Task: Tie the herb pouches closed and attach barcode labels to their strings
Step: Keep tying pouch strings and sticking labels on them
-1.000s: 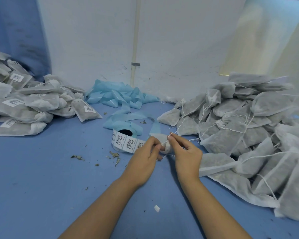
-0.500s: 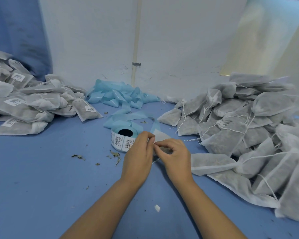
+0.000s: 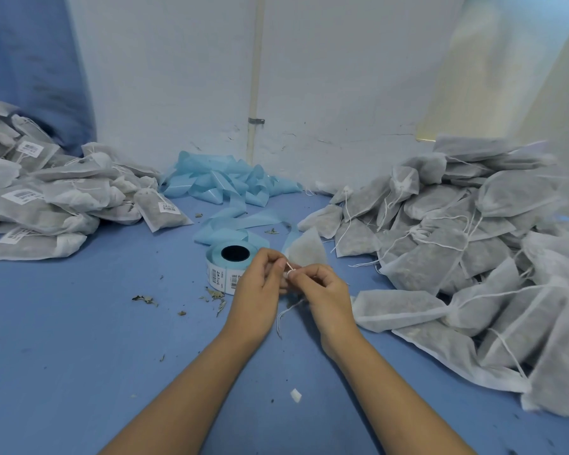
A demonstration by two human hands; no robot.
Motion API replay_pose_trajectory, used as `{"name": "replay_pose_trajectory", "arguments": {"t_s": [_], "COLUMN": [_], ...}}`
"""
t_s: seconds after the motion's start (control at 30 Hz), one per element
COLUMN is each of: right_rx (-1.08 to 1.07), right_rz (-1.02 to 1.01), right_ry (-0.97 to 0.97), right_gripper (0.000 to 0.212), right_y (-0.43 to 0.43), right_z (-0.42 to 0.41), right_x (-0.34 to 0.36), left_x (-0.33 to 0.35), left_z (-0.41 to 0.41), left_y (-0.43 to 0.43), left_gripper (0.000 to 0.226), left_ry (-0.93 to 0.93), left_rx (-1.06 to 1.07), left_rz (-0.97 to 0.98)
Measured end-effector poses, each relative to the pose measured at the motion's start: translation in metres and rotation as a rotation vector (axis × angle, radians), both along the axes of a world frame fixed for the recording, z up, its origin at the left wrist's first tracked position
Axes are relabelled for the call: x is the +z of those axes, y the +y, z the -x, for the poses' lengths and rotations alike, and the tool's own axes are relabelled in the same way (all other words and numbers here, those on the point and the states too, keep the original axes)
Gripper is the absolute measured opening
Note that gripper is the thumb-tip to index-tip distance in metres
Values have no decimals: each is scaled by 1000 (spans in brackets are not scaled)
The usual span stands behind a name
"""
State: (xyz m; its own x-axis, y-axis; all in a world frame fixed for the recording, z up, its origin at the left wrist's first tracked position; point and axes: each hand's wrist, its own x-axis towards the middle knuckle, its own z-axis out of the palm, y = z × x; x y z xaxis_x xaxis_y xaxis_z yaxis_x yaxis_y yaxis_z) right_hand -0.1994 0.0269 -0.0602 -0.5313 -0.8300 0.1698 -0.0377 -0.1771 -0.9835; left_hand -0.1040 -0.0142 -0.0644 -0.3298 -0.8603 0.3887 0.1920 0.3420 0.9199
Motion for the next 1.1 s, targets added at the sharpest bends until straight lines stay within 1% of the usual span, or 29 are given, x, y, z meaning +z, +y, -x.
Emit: {"name": "replay_pose_trajectory", "arguments": {"t_s": [0.1, 0.2, 0.27, 0.37, 0.5, 0.57, 0.73, 0.83, 0.93, 1.1], "right_rx": [15, 27, 73, 169, 290, 350, 362, 378, 416, 489], "right_rz": [8, -19, -28, -26, 3, 22, 9, -6, 5, -2], "right_ry": [-53, -58, -122, -231, -318, -370, -361, -354, -412, -438], "right_gripper": [16, 12, 12, 11, 4, 13, 10, 16, 9, 10], "right_y": [1, 2, 4, 6, 8, 9, 10, 11, 10, 9], "right_z": [-1, -1, 0, 3, 5, 4, 8, 9, 10, 9], "right_x": [3, 5, 6, 8, 10, 12, 13, 13, 13, 12], "left_x": [0, -1, -1, 0, 1, 0, -3, -5, -6, -7], "left_z": [0, 0, -1, -1, -1, -1, 0, 0, 0, 0], "left_y": [0, -1, -2, -1, -2, -2, -7, -8, -8, -9], "left_gripper": [16, 13, 13, 13, 13, 13, 17, 21, 20, 15], "left_ry": [-36, -141, -188, -211, -200, -196, -177, -163, -159, -129], "left_rx": [51, 141, 166, 170, 182, 179, 182, 183, 178, 163], "left_rz": [35, 89, 114, 131, 125, 122, 37, -5, -10, -53]}}
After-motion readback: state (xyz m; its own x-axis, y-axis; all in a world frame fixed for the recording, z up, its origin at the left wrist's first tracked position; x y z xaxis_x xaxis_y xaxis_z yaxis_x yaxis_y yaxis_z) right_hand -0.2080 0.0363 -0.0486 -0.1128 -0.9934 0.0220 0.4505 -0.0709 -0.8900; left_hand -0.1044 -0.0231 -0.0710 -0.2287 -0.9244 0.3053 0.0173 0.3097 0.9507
